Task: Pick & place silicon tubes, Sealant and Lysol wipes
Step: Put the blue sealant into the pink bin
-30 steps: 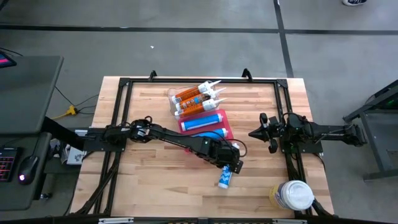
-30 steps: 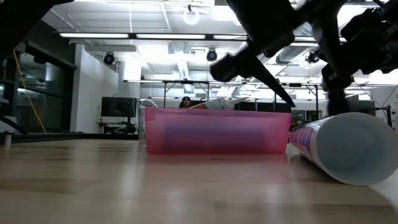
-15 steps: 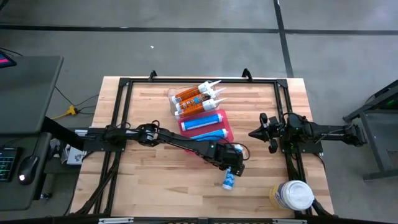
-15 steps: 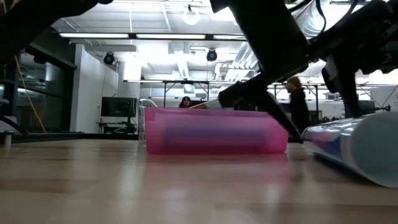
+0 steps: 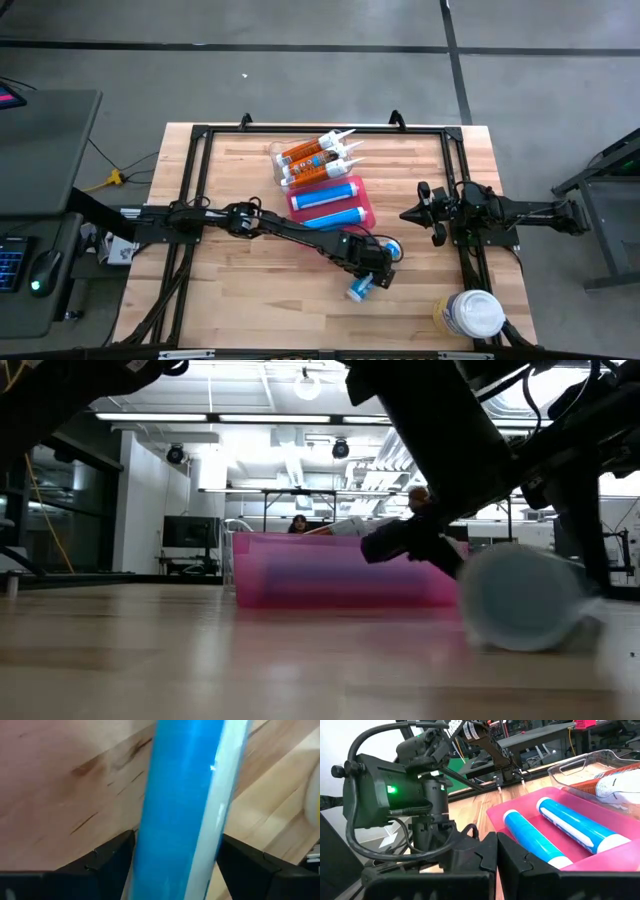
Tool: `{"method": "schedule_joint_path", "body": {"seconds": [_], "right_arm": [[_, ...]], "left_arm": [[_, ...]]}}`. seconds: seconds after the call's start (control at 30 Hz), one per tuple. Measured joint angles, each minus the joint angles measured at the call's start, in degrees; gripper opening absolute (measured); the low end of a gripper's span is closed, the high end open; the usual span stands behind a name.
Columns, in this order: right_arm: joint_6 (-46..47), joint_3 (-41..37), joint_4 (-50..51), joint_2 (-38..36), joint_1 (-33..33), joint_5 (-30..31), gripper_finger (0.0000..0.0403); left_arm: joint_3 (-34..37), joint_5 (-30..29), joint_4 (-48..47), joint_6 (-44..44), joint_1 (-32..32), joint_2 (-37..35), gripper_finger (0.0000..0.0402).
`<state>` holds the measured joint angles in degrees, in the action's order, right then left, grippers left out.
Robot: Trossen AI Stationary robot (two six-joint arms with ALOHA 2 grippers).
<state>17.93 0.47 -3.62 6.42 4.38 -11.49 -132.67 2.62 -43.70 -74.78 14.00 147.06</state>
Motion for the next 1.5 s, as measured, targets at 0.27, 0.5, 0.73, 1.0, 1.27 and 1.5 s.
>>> {"method": "schedule_joint_path", "body": {"seconds": [0.27,0.5,0.73,1.0,1.27,1.5], "right_arm": [[0.00,0.00,0.01,0.00,0.00,0.00,0.0001],[0.00,0.00,0.01,0.00,0.00,0.00,0.0001],[0.00,0.00,0.01,0.00,0.00,-0.02,0.0001],[0.00,0.00,-0.01,0.00,0.00,0.00,0.0001],[0.00,0.00,0.00,0.00,0.00,0.00,0.0001],[0.00,0.00,0.01,0.00,0.00,0.00,0.0001]], "left_arm": [[-0.12,-1.47,-5.95,5.99,0.46,-0.15,0.0271],[0.00,-7.82,-7.03,21.20,2.66,-0.08,0.0263],[1.13,-12.94,-8.47,21.84,4.16,-0.05,0.0220],[3.31,-10.85,-5.94,24.95,4.72,-0.23,0.0205],[3.31,-10.93,-6.38,23.74,5.07,-0.22,0.0198],[3.44,-9.13,-5.95,25.31,5.03,-0.24,0.0198]]}}
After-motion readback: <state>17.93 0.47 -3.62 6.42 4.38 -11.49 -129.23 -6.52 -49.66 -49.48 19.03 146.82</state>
